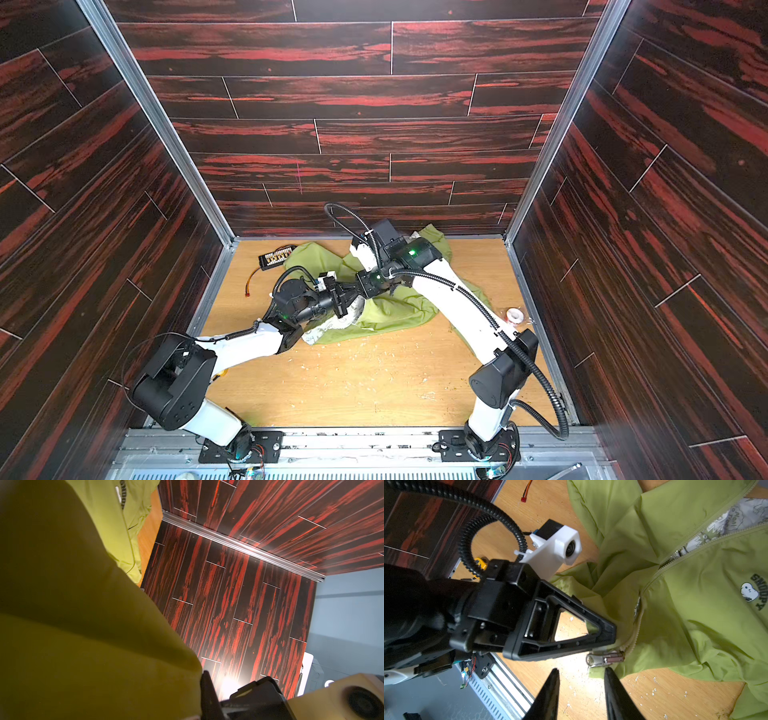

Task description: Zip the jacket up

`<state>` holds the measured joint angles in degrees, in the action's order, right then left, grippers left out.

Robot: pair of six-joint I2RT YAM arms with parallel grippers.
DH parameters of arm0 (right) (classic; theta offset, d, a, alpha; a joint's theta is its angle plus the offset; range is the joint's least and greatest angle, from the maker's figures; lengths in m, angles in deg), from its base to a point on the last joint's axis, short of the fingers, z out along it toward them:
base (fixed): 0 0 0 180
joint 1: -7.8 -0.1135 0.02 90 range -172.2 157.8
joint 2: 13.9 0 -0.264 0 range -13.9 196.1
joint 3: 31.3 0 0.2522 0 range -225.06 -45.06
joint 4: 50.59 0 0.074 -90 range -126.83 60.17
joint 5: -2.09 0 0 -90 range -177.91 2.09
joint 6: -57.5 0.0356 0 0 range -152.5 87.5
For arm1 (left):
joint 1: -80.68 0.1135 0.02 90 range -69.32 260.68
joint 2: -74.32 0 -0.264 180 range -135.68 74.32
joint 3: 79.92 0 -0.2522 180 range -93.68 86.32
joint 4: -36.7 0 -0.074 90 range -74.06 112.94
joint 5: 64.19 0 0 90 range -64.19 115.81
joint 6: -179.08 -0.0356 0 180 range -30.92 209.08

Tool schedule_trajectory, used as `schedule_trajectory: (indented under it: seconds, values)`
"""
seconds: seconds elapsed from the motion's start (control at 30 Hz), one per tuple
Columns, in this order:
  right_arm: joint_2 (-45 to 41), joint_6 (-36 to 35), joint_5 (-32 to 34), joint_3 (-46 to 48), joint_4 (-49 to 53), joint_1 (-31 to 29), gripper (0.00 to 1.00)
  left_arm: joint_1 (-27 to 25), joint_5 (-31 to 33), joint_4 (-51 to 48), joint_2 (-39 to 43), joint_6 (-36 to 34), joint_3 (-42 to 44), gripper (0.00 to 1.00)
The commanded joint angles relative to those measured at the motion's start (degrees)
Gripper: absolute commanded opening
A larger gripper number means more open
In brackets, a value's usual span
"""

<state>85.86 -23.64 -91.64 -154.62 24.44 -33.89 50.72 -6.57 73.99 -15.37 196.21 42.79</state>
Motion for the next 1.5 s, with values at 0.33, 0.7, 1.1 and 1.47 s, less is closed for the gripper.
schedule_trajectory:
  seconds: [0.33, 0.7, 1.1, 1.47]
  values:
    - [1.2, -2.5, 2.3, 0.7, 1.2, -1.3, 0.42, 0.3, -2.3, 0.0, 2.5, 0.0, -2.4, 0.0]
    - [0.9, -2.9, 6.5, 2.5, 1.0, -2.2, 0.43, 0.3, -2.8, 0.9, 2.4, 0.6, -2.3, 0.0]
    - [1.0, -2.4, 8.3, 2.2, -0.2, -2.4, 0.39, 0.3, -3.1, 1.7, 2.6, 0.9, -2.0, 0.0]
    - [0.1, -1.4, 8.4, 2.1, -1.4, -2.3, 0.29, 0.2, -3.2, 2.7, 2.4, 1.3, -1.2, 0.0]
